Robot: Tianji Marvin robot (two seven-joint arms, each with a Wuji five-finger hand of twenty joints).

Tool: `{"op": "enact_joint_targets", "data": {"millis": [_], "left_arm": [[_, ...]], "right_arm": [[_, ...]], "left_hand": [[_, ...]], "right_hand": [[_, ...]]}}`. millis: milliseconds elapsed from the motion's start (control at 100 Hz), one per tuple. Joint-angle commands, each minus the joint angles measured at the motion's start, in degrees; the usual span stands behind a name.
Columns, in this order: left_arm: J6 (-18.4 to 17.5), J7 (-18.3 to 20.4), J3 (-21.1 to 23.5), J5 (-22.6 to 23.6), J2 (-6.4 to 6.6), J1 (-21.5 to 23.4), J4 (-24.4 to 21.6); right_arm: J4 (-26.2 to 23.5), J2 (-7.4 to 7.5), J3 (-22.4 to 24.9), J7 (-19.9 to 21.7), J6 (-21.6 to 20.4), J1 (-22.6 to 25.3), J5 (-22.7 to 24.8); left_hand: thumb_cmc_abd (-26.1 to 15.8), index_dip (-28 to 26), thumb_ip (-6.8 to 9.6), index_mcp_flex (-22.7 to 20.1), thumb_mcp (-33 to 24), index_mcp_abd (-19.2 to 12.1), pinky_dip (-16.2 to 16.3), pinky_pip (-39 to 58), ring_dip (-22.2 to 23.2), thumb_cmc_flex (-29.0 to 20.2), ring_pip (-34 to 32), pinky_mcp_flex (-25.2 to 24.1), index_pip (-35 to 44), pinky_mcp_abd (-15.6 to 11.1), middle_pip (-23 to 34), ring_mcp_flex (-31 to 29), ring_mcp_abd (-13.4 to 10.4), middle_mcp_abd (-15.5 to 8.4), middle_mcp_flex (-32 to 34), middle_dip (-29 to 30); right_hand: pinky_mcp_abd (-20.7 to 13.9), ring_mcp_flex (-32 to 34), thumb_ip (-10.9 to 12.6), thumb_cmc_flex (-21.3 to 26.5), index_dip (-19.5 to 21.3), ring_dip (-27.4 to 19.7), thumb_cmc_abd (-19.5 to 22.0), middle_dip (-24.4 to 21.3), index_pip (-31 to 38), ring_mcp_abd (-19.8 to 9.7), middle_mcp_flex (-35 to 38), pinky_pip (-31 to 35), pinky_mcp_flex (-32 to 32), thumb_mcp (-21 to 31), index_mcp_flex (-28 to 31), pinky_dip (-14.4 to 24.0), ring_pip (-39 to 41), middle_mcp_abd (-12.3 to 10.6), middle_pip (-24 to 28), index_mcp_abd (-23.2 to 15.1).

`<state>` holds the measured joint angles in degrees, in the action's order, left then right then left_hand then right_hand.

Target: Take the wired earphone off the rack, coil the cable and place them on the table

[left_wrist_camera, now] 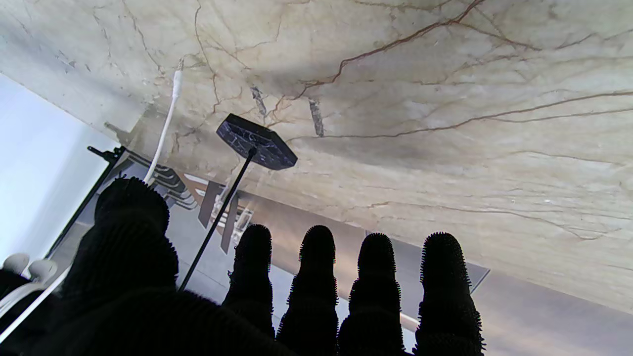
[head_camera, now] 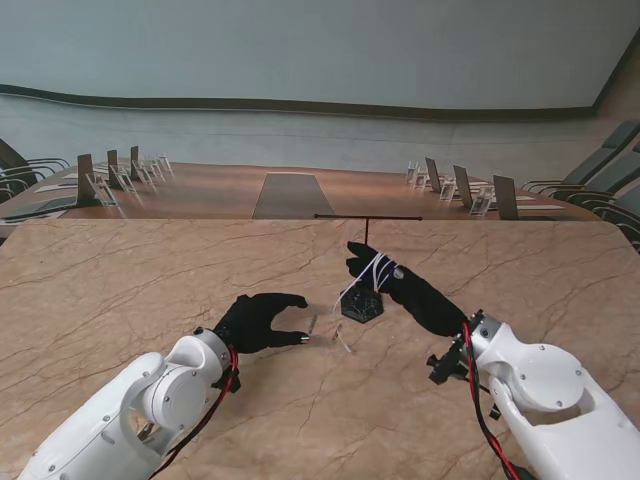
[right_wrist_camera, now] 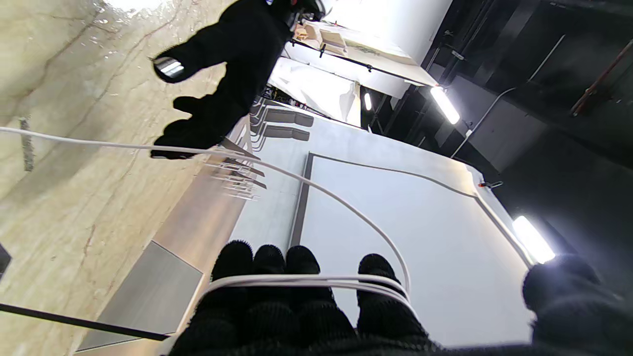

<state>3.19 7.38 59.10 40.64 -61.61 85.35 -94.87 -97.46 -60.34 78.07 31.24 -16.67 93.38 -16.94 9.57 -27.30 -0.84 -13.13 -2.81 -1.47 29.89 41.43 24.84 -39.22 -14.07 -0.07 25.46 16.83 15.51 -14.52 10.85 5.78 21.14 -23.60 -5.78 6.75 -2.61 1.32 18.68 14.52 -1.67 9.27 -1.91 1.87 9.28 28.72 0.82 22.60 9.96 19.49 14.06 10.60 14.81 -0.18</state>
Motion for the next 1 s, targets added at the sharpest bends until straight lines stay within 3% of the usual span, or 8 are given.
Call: {"op": "enact_joint_targets", "data": {"millis": [0,50,60,230,460,640,790,990], "left_arm": [[-0.30,-0.35,0.33,-0.03,-0.02,0.73,-0.98],[-0.45,-0.47,0.63,-0.17,-0.05,1.01,-1.30],[-0.50,-0.52,0.68,-0.19,-0.06,1.06,-1.35],[-0.95,-0.66,1.69,-0.13,-0.06,1.78,-2.59],[-2.64,-1.73,2.94,-0.44,-0.29,2.04,-3.87],[-3.21,-2.17,2.46,-1.78,-0.55,1.13,-4.35],[-2.70,-1.73,1.22,-3.76,-0.73,-0.03,-4.58],[-1.70,-0.85,-0.04,-6.15,-0.91,-1.34,-4.66]], "right_arm": [[0.55,-0.45,-0.54,-0.47,0.82,0.69,0.43],[0.88,-0.55,-0.73,-0.76,1.48,0.73,0.60],[0.96,-0.58,-0.78,-0.85,1.58,0.73,0.62],[2.14,-0.96,-1.78,-2.15,2.84,0.55,1.13],[3.07,-1.11,-2.93,-2.41,3.92,-0.01,1.31],[3.76,-1.24,-3.43,-2.60,4.70,-0.42,1.43],[4.32,-1.37,-3.73,-2.96,5.03,-0.78,1.52],[5.06,-1.50,-4.06,-3.28,5.57,-1.30,1.82]], "left_hand": [[-1.72,0.48,-0.66,0.96,0.81,0.65,1.05,0.67,0.88,1.83,-0.39,-0.64,-1.16,-1.25,0.68,-0.71,-0.93,0.36,0.26,-0.73],[-1.90,0.52,-0.65,1.03,0.87,0.64,1.17,0.77,0.98,1.79,-0.48,-0.64,-1.25,-1.26,0.77,-0.81,-0.90,-0.43,0.41,-0.85],[-1.93,0.53,-0.64,1.00,0.88,0.69,1.20,0.82,1.01,1.77,-0.51,-0.62,-1.26,-1.29,0.74,-0.85,-0.87,0.37,0.34,-0.85],[-4.67,0.53,-0.56,0.60,0.72,0.81,1.65,1.42,1.41,1.58,-1.04,-0.38,-1.24,-1.25,1.16,-1.54,-0.46,0.07,1.44,-1.19],[-5.25,0.37,-0.46,0.40,1.44,1.10,2.31,2.91,2.47,0.75,-2.69,0.08,-1.10,-1.38,2.09,-2.75,-0.21,0.43,2.39,-2.14],[-5.69,0.10,-0.29,0.65,2.74,1.20,6.04,10.56,9.15,0.11,-10.37,1.51,-0.88,-2.39,5.33,-5.08,0.48,2.24,2.70,-7.12],[-6.18,-0.33,-0.21,0.58,2.56,1.27,11.14,19.87,20.16,-0.65,-22.39,3.75,-0.26,-3.94,11.78,-7.55,1.41,2.11,4.16,-17.21],[-6.58,-0.52,-0.07,0.96,2.22,1.65,17.30,29.85,30.13,-1.34,-34.23,6.06,-0.07,-5.80,17.65,-9.11,2.12,1.80,6.23,-25.01]], "right_hand": [[2.51,-0.07,-1.88,-0.05,0.84,-0.25,-0.56,-0.20,0.93,1.55,0.27,1.33,-0.14,-0.22,-1.44,-1.21,0.49,-0.18,-0.90,-8.14],[2.39,-0.17,-1.89,0.00,1.22,-0.24,-0.68,-0.25,1.05,1.46,0.16,1.24,-0.23,-0.27,-1.46,-1.23,0.45,-0.26,-1.03,-8.72],[2.39,-0.17,-1.89,0.03,1.28,-0.24,-0.69,-0.26,1.07,1.44,0.17,1.23,-0.24,-0.26,-1.47,-1.23,0.45,-0.27,-1.06,-8.75],[2.32,-0.21,-1.90,0.12,2.52,-0.19,-0.80,-0.30,1.26,1.36,0.23,1.08,-0.27,-0.33,-1.63,-1.20,0.43,-0.28,-1.16,-8.98],[2.20,-0.22,-1.87,0.26,3.83,-0.29,-0.88,-0.31,1.38,1.12,0.27,0.80,-0.40,-0.32,-1.61,-1.12,0.19,-0.47,-1.22,-10.34],[2.17,-0.16,-1.86,0.29,4.36,-0.26,-0.92,-0.30,1.09,1.05,0.24,0.65,-0.35,-0.36,-1.75,-1.03,0.23,-0.38,-1.24,-11.60],[2.13,-0.13,-1.86,0.32,4.63,-0.23,-0.98,-0.27,0.93,0.95,0.33,0.54,-0.30,-0.39,-1.69,-0.94,0.31,-0.41,-1.17,-12.66],[2.00,-0.08,-1.85,0.39,4.91,-0.14,-1.02,-0.09,0.86,0.71,0.39,0.50,-0.16,-0.41,-1.64,-0.78,0.53,-0.56,-0.83,-13.19]]}}
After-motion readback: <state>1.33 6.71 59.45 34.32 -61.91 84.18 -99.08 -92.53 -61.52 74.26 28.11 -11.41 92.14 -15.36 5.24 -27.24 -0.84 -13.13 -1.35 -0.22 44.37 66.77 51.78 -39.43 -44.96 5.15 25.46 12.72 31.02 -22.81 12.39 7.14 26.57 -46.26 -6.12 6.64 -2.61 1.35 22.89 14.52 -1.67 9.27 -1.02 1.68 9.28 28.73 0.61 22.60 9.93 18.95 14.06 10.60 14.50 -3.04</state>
